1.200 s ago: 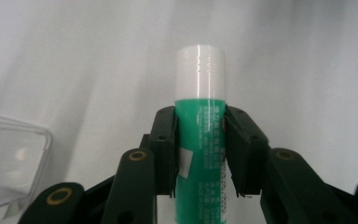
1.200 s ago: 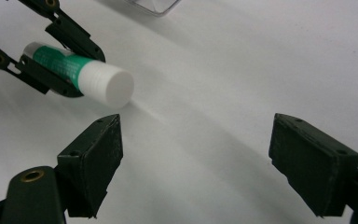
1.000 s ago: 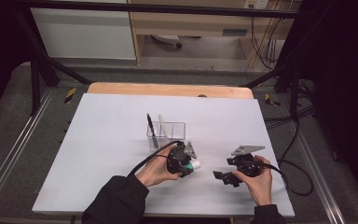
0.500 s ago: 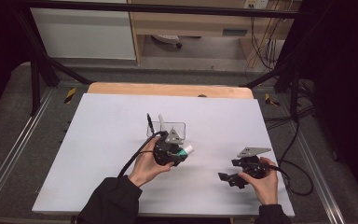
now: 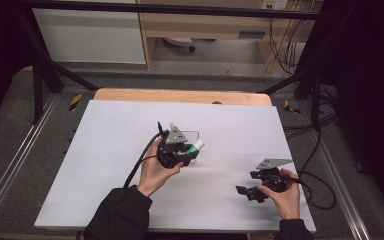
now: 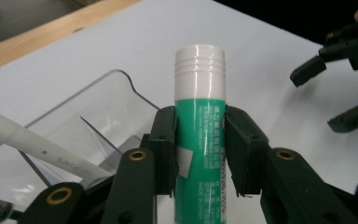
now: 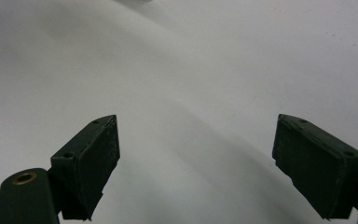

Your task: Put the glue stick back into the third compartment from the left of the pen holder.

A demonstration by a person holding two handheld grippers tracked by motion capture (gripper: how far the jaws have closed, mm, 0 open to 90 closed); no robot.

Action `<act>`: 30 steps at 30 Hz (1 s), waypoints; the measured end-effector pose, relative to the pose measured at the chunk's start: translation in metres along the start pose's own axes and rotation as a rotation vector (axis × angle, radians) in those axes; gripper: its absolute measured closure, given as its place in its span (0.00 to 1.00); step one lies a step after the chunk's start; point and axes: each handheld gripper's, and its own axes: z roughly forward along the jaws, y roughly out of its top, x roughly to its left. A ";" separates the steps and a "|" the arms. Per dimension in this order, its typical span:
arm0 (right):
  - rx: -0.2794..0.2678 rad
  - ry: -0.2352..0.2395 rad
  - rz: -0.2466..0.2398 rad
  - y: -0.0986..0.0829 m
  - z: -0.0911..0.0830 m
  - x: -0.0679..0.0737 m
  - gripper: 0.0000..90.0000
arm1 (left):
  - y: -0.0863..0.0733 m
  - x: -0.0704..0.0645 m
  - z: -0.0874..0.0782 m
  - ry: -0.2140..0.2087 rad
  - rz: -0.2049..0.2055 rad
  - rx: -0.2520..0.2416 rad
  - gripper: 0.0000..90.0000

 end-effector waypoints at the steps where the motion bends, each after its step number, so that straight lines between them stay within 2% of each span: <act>1: -0.003 0.000 0.001 0.000 0.000 0.000 0.17 | 0.001 0.001 -0.001 0.006 -0.004 -0.008 0.72; 7: -0.002 0.005 -0.005 -0.002 0.000 -0.001 0.17 | 0.009 0.005 -0.004 0.037 -0.028 -0.069 0.72; 13: -0.003 0.008 -0.009 -0.003 0.000 -0.001 0.17 | 0.016 0.009 -0.004 0.054 -0.043 -0.105 0.72; 25: -0.002 0.013 -0.010 -0.003 0.000 0.000 0.17 | 0.026 0.014 0.011 0.082 -0.069 -0.142 0.72; 30: -0.002 0.013 -0.013 -0.003 0.000 0.000 0.17 | 0.027 0.019 0.020 0.111 -0.081 -0.157 0.72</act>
